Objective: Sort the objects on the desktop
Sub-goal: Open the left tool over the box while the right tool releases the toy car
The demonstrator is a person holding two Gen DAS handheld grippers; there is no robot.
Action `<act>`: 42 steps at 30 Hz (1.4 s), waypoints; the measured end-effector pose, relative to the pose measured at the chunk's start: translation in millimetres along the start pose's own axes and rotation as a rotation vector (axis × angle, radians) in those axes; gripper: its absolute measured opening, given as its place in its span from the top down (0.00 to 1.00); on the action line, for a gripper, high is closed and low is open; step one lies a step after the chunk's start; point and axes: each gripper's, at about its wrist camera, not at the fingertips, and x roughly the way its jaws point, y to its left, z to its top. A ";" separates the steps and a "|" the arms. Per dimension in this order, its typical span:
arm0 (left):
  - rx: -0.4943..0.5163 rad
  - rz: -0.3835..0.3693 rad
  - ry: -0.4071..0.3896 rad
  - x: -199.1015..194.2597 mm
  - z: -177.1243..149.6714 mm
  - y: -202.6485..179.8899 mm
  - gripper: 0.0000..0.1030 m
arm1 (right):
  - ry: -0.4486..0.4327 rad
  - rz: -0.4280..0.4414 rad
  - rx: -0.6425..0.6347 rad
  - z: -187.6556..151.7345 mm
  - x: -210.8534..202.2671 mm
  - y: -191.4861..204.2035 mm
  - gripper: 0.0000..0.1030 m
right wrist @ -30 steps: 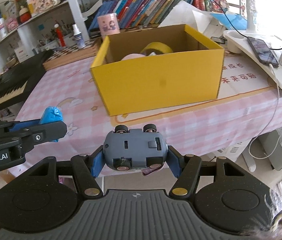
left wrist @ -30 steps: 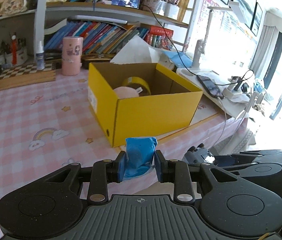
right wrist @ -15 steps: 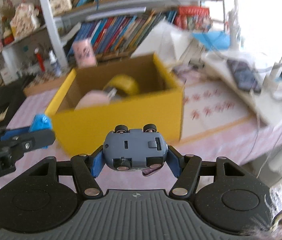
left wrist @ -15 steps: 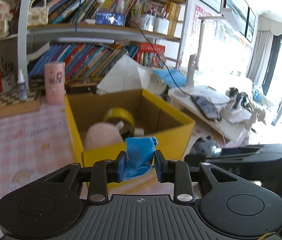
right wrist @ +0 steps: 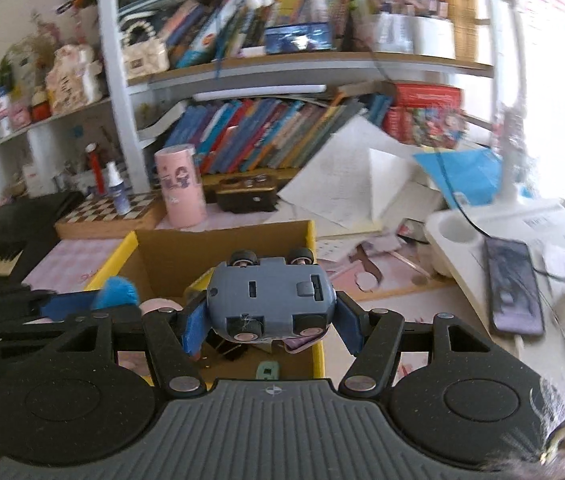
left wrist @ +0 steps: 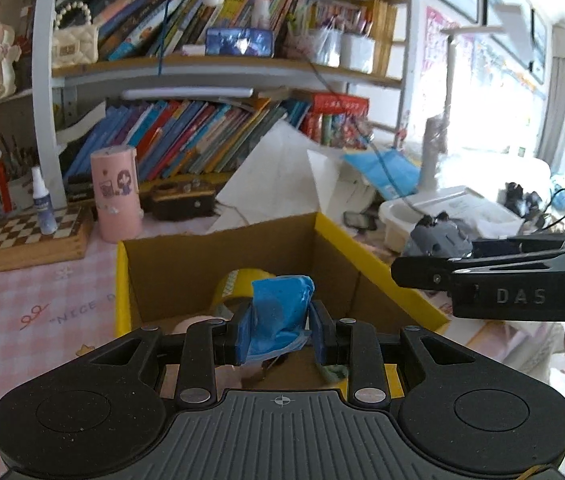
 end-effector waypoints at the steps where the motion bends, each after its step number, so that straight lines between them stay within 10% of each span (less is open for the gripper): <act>1: -0.002 0.009 0.013 5.4 0.2 -0.5 0.72 | 0.006 0.014 -0.017 1.5 4.1 -1.8 0.41; 17: -0.092 0.021 0.217 55.8 -11.1 8.8 0.70 | 0.158 0.215 -0.273 8.4 88.8 2.7 0.41; 25: -0.086 0.099 0.156 35.7 -11.3 6.0 0.44 | 0.222 0.266 -0.372 9.3 115.6 9.1 0.41; 42: -0.212 0.265 -0.013 -40.5 -25.7 15.0 0.35 | 0.336 0.317 -0.532 2.2 134.5 28.6 0.31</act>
